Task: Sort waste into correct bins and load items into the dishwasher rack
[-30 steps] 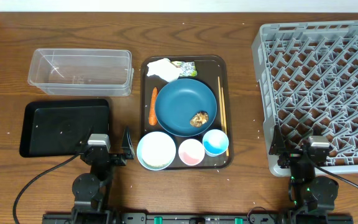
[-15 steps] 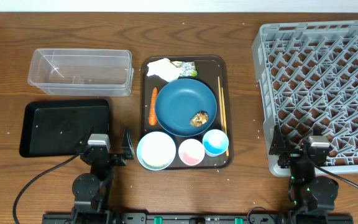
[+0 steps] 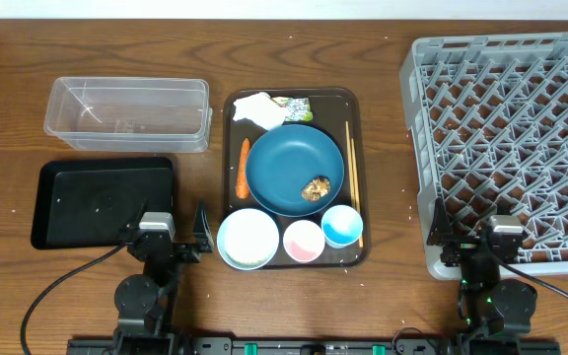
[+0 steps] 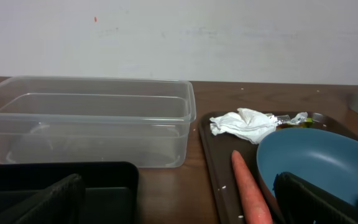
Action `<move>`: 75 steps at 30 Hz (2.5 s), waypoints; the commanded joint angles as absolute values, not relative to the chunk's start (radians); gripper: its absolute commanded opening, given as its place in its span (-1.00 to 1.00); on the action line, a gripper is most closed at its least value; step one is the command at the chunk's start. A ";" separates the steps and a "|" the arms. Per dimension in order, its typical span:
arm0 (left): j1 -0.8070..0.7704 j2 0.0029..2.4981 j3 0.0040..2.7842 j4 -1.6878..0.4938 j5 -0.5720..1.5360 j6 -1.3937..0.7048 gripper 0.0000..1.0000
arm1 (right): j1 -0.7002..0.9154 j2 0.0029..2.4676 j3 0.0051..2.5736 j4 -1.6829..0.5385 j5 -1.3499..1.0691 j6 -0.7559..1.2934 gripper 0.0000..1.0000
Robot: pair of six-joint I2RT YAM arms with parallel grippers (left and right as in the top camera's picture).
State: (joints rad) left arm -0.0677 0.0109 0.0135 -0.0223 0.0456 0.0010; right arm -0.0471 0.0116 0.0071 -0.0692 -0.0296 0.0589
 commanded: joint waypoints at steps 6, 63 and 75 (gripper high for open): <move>-0.071 0.006 0.004 -0.070 0.022 0.015 0.96 | -0.057 0.007 0.006 -0.073 -0.027 0.047 0.99; -0.071 0.006 0.027 -0.059 0.179 -0.185 0.96 | -0.057 0.007 0.006 -0.031 -0.131 0.147 0.98; -0.071 0.128 0.428 -0.337 0.201 -0.146 0.96 | -0.057 0.065 0.290 -0.167 -0.247 0.231 0.98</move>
